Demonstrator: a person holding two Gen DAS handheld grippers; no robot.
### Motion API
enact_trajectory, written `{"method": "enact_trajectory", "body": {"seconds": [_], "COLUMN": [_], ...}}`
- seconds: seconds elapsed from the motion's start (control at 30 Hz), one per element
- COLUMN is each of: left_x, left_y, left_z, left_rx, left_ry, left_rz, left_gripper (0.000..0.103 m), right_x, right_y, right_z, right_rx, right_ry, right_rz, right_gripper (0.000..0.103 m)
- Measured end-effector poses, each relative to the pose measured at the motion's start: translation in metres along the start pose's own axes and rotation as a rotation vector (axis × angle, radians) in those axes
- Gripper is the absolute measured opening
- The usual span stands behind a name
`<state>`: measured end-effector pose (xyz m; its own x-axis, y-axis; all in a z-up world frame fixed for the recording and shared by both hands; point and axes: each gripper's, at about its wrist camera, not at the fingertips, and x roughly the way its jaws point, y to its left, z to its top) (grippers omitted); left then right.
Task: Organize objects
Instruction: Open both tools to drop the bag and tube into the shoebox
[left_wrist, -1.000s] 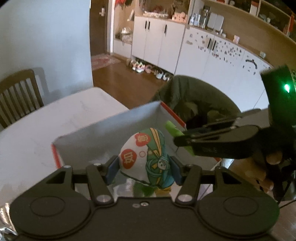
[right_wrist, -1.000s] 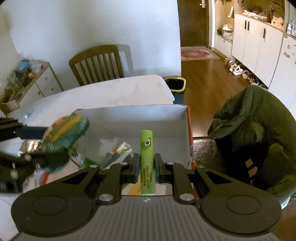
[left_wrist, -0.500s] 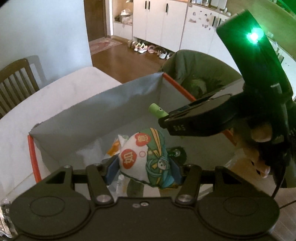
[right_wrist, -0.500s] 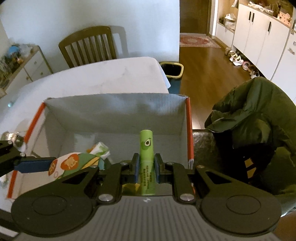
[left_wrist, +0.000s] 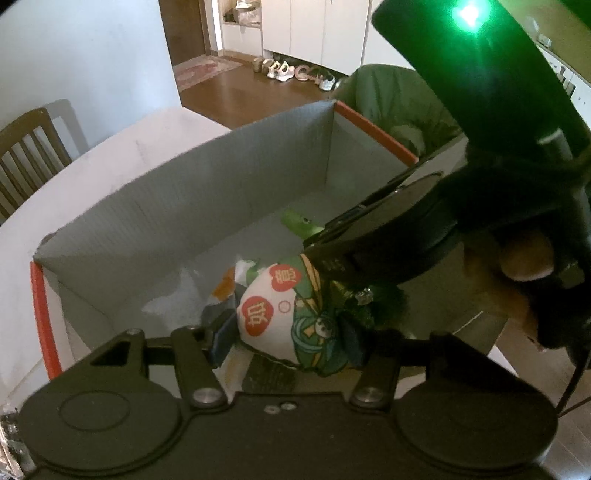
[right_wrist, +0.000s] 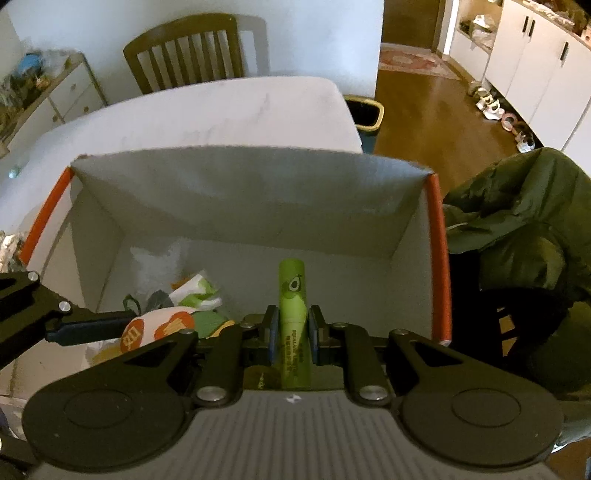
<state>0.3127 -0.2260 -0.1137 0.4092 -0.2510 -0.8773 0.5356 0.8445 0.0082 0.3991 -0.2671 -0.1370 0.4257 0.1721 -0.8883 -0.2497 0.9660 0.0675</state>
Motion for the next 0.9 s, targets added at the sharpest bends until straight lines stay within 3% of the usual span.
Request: {"method": "enact_trajectory", "body": {"seconds": [0.37, 0.9], "left_x": [0.003, -0.016], "left_y": [-0.005, -0.004], "left_z": [0.001, -0.012], "left_rx": [0.005, -0.021], "left_ry": [0.021, -0.025], "left_rz": [-0.012, 0.001], "left_gripper": [0.059, 0.076], "right_x": [0.009, -0.020], "right_y": [-0.004, 0.000], "right_z": [-0.003, -0.008], "right_rx": [0.022, -0.005], "right_ry": [0.034, -0.013], "right_rz": [0.012, -0.021], "right_gripper": [0.016, 0.016]}}
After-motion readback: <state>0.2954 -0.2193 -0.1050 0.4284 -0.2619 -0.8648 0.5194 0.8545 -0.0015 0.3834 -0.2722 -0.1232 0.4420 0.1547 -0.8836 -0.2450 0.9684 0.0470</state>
